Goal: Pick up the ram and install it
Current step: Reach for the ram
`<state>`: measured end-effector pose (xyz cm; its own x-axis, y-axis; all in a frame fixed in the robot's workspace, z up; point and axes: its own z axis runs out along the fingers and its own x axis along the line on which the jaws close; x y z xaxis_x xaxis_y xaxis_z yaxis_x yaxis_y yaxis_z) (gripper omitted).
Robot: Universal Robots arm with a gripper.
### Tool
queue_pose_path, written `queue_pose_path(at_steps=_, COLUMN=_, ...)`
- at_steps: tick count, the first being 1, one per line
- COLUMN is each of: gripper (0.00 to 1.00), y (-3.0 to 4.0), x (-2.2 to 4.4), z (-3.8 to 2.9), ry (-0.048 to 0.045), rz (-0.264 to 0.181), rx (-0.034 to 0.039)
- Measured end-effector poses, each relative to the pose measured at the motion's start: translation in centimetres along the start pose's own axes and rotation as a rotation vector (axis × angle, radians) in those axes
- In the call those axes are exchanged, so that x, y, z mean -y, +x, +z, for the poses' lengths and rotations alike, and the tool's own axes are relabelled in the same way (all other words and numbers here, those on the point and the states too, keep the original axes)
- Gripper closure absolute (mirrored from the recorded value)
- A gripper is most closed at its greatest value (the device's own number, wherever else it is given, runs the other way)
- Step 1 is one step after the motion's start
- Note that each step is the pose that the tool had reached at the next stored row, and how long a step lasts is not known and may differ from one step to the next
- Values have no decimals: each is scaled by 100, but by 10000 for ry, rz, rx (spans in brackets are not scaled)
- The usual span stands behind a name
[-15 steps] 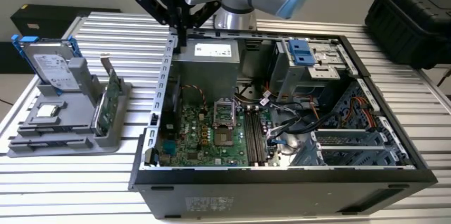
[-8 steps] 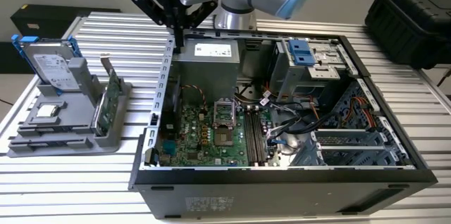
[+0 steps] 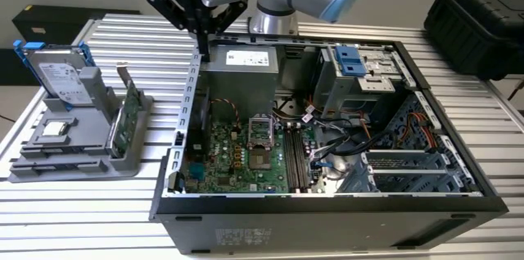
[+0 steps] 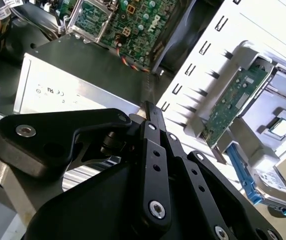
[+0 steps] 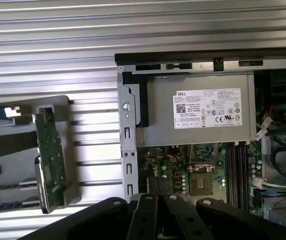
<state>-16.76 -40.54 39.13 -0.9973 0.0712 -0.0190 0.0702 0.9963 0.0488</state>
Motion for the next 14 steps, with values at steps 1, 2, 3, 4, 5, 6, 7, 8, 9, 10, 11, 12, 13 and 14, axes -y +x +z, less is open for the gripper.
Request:
queue_pose_path(at_steps=1, gripper=100, y=10, x=2, z=0, ry=0, rz=-1, rx=0)
queue_pose_path(at_steps=2, gripper=100, y=19, x=4, z=1, ry=0, rz=0, rx=0)
queue_pose_path(at_steps=3, gripper=100, y=29, x=5, z=2, ry=1, rz=0, rx=-1)
queue_pose_path(at_steps=4, gripper=100, y=36, x=7, z=3, ry=1, rz=0, rx=-1)
queue_pose_path(at_steps=5, gripper=100, y=42, x=9, z=5, ry=0, rz=0, rx=-1)
queue_pose_path(at_steps=6, gripper=100, y=48, x=12, z=7, ry=0, rz=-1, rx=-1)
queue_pose_path(at_steps=7, gripper=100, y=56, x=13, z=8, ry=0, rz=-1, rx=-2)
queue_pose_path(at_steps=8, gripper=100, y=63, x=15, z=10, ry=0, rz=0, rx=-3)
queue_pose_path(at_steps=9, gripper=100, y=70, x=17, z=12, ry=0, rz=0, rx=-4)
queue_pose_path(at_steps=10, gripper=100, y=78, x=19, z=13, ry=1, rz=0, rx=-4)
queue_pose_path(at_steps=11, gripper=100, y=86, x=21, z=15, ry=0, rz=0, rx=-5)
queue_pose_path(at_steps=12, gripper=100, y=95, x=23, z=17, ry=1, rz=0, rx=-6)
queue_pose_path(at_steps=13, gripper=100, y=104, x=25, z=19, ry=1, rz=-1, rx=-6)
queue_pose_path(at_steps=14, gripper=100, y=112, x=27, z=22, ry=0, rz=0, rx=-5)
